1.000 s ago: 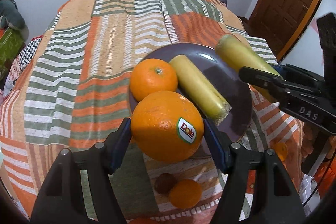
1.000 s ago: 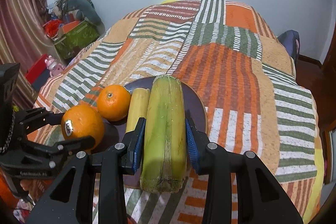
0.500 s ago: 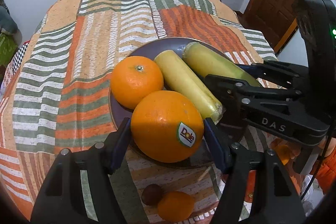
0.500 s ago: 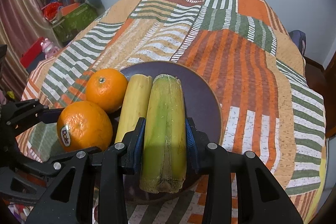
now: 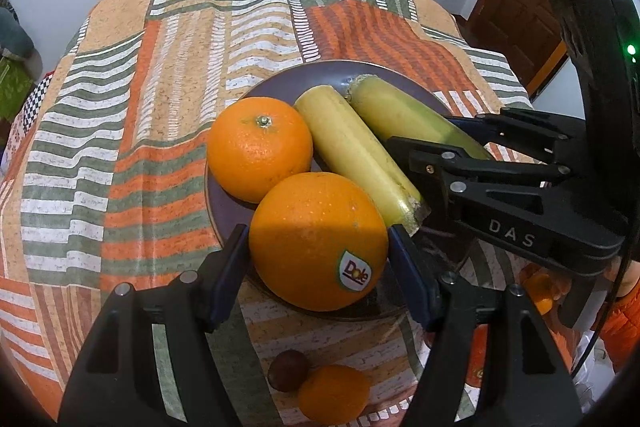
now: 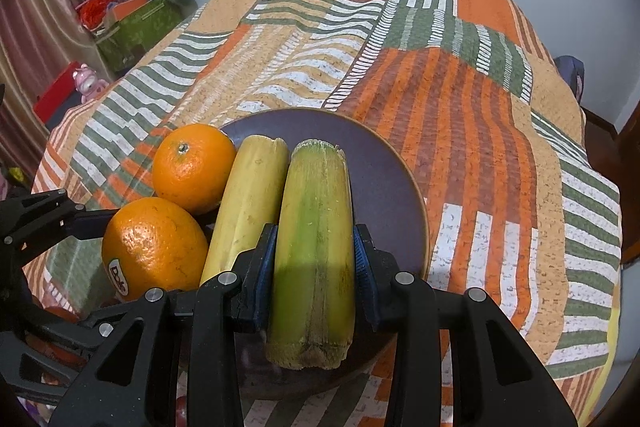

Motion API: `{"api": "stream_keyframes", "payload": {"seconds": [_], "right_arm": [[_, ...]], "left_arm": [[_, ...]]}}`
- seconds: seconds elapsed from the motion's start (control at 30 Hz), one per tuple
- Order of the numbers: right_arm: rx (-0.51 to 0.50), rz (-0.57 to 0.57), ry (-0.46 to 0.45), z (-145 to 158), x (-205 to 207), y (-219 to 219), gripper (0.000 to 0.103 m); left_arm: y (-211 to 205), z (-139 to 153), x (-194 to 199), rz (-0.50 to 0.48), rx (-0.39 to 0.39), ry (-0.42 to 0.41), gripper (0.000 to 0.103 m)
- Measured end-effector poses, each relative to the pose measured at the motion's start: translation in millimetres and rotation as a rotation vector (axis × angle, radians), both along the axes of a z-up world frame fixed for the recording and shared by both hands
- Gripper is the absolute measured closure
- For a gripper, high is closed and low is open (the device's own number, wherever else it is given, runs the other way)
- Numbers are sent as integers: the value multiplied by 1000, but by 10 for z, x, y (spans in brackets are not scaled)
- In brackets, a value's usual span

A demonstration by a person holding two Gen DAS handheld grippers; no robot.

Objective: Organize fruits
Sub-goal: 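Open both grippers to release the fruit on the plate and withdraw, then grasp a red tomato with each gripper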

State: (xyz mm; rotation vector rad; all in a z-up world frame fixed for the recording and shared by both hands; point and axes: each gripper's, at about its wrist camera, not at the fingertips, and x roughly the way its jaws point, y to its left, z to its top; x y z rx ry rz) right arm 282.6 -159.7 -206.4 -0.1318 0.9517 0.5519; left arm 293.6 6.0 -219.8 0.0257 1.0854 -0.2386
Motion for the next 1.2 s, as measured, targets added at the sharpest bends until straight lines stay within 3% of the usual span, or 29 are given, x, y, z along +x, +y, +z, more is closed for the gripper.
{"api": "stream_keyframes", "payload": {"seconds": [0.33,0.9,1.2], "right_arm": [[1,19,0,76,-43,-13,68],[65,-13,-141,710,-709,-338,56],[66,13,-166,755,-1196,-323,50]], "left_arm": [[-9,148,-94,5,24,-57,33],[406,927,-772,111,29,-220,25],[611,876,-1248,157,56,-199,20]]}}
